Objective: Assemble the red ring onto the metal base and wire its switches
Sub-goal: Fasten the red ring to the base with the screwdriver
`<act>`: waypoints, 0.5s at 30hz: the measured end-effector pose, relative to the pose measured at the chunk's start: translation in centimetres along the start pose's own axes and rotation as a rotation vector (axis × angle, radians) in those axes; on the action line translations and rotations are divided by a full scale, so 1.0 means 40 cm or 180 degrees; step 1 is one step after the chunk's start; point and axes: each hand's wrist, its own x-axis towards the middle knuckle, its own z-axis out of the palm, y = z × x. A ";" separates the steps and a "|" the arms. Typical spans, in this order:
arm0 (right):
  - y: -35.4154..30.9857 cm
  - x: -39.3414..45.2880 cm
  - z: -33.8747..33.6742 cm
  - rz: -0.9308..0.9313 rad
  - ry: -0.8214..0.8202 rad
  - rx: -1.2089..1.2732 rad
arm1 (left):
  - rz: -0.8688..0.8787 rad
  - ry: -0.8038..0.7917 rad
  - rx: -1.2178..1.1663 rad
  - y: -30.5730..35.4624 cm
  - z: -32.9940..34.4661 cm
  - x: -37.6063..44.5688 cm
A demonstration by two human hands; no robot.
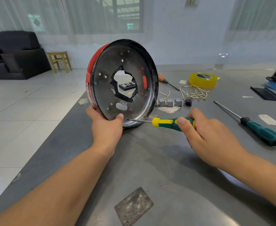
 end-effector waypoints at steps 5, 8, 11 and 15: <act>0.001 -0.006 -0.013 -0.0289 -0.0325 0.0491 | 0.0025 -0.0020 -0.0004 -0.001 0.000 -0.001; -0.008 -0.005 -0.014 -0.0264 -0.0100 0.0489 | 0.0054 -0.0023 0.0021 -0.002 0.000 -0.002; -0.008 0.002 -0.006 0.0088 -0.0037 0.0249 | 0.0071 -0.0026 0.0068 -0.002 0.000 -0.003; -0.001 0.007 -0.013 0.0093 -0.0267 0.0374 | 0.0034 -0.0003 0.0002 0.002 -0.001 -0.003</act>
